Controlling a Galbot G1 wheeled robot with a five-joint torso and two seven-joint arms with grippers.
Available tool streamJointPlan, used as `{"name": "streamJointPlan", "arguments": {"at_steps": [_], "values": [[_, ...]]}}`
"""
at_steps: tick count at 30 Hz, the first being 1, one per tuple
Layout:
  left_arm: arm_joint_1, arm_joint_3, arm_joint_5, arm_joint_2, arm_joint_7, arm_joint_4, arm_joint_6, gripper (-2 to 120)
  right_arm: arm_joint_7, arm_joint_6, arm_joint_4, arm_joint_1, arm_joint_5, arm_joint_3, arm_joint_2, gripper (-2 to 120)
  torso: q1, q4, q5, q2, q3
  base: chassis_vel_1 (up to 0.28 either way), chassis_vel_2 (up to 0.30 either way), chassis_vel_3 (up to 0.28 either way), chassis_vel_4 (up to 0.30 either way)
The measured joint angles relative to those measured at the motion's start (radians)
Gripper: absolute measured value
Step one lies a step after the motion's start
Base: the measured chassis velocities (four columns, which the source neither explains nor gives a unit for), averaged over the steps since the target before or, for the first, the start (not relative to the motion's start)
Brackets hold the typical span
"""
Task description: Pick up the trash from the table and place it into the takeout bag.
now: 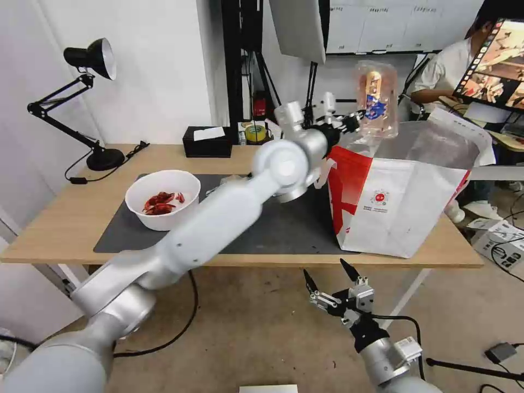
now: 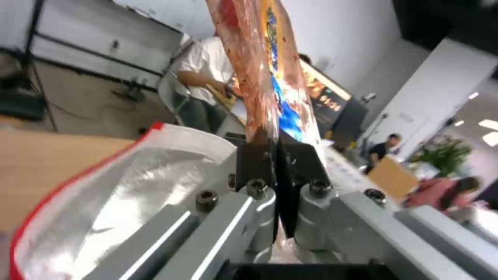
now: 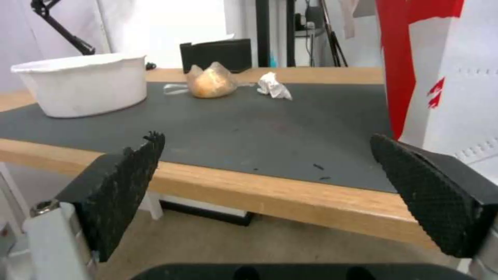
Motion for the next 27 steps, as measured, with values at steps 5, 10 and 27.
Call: {"name": "streamJointPlan", "arguments": {"at_steps": [5, 10, 27], "values": [[0.001, 0.070, 0.136, -0.003, 0.043, 0.043, -0.007, 0, -0.003, 0.003, -0.002, 0.000, -0.002, -0.002, 0.006, 100, 0.000, 0.0003, -0.0002, 0.000, 0.000, 0.000, 0.000, 0.000, 0.000], [0.011, 0.103, 0.177, 0.010, 0.075, 0.035, 0.003, 0, -0.003, 0.004, -0.004, -0.001, -0.003, -0.002, 0.007, 100, 0.000, 0.0004, -0.0003, 0.000, 0.000, 0.000, 0.000, 0.000, 0.000], [0.009, 0.118, 0.099, 0.028, 0.106, -0.019, 0.040, 29, -0.001, 0.005, -0.024, 0.010, -0.002, -0.011, 0.001, 100, 0.000, 0.0003, -0.0003, 0.000, 0.000, 0.000, 0.000, 0.000, 0.000]]}}
